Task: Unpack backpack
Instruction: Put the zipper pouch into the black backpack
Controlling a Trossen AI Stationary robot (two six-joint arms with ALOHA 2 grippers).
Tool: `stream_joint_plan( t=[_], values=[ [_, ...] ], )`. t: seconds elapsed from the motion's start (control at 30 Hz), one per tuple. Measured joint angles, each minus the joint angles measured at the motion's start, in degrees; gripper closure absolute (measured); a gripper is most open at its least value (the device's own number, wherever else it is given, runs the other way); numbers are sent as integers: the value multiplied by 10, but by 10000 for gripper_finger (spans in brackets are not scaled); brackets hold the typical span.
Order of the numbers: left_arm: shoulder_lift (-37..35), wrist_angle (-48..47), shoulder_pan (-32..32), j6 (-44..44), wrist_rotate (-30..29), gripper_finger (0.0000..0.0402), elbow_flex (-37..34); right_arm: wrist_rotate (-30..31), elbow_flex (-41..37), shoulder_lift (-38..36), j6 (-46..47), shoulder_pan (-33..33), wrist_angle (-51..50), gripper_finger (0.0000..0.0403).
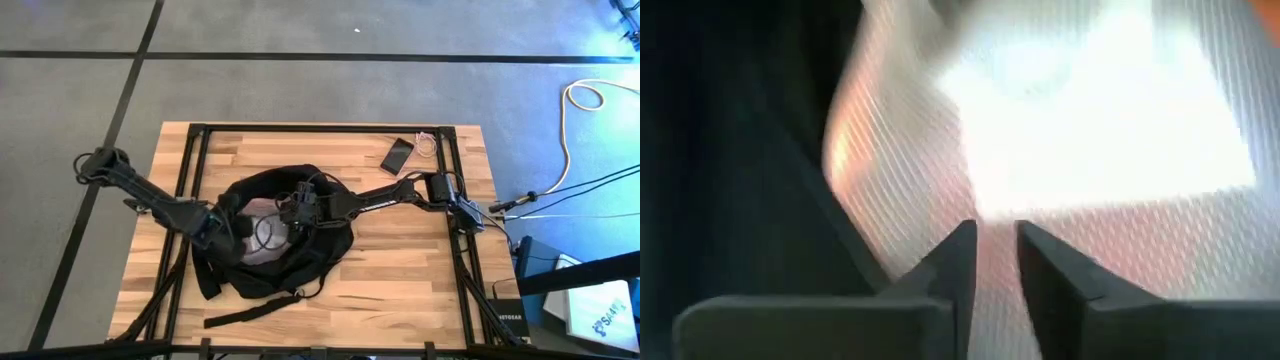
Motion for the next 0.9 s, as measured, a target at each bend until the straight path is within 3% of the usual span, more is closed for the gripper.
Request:
stream_joint_plan(
  t=[0.23,0.47,0.73,0.9],
  values=[
    [2,-97,-97,-203,26,235,-20,0,0,0,5,0,-3,222],
    [2,-89,-139,-219,10,136,-20,0,0,0,6,0,-2,222],
    [2,-204,-137,-303,-26,122,-16,-3,0,0,7,0,-1,222],
    [2,-206,-167,-298,-108,121,-3,-5,0,0,7,-1,-1,222]
  ],
)
